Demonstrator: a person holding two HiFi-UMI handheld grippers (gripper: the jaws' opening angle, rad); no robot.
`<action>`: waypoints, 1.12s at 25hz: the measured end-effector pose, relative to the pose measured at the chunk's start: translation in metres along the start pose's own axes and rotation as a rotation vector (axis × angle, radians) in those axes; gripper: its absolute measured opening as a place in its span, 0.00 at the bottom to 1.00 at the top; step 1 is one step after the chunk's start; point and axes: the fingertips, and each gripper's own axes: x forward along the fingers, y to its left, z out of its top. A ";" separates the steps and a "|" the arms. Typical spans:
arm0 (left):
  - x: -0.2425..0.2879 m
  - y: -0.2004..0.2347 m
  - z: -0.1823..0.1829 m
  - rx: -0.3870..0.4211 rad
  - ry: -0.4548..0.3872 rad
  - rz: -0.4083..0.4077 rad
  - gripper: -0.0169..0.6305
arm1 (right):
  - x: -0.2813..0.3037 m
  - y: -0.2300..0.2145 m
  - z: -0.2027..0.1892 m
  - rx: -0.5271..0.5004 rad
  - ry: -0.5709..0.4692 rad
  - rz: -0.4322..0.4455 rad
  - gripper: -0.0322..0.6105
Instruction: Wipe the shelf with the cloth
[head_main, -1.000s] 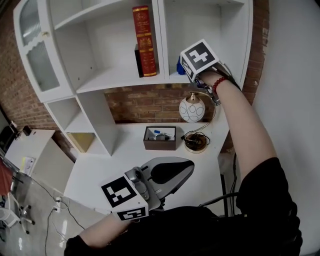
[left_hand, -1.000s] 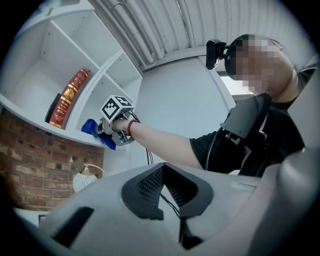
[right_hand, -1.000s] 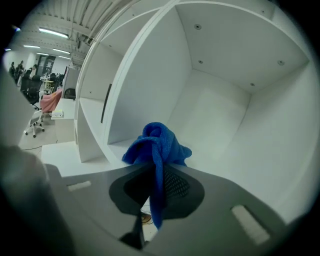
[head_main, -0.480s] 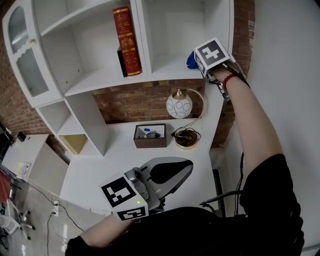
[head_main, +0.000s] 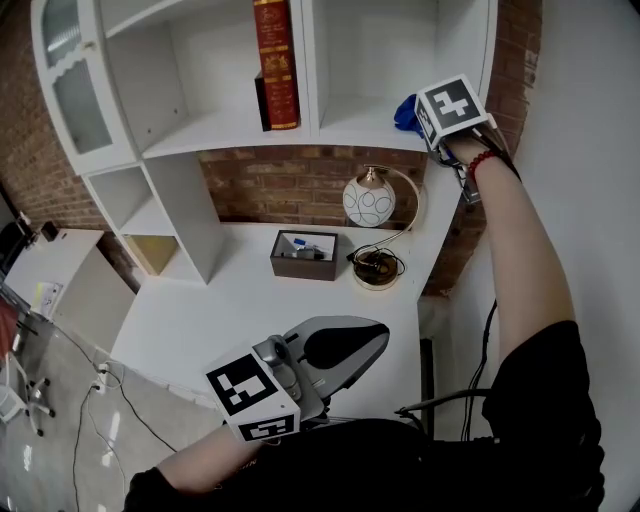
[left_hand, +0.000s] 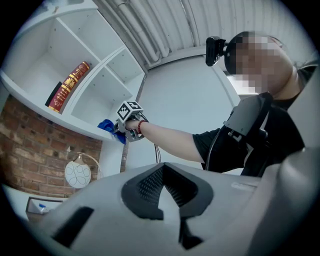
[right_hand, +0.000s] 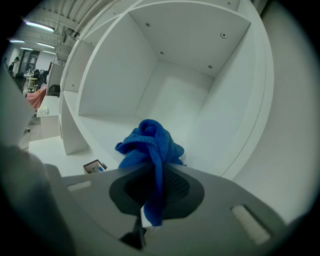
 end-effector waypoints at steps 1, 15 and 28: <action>0.001 0.000 -0.004 -0.006 0.000 0.014 0.02 | 0.000 0.000 0.001 -0.002 -0.007 0.001 0.10; -0.006 -0.005 -0.020 -0.022 -0.044 0.172 0.02 | -0.006 0.002 -0.002 0.096 -0.132 0.066 0.10; -0.028 0.015 -0.021 -0.065 -0.054 0.144 0.02 | -0.006 0.001 -0.002 0.115 -0.184 0.035 0.10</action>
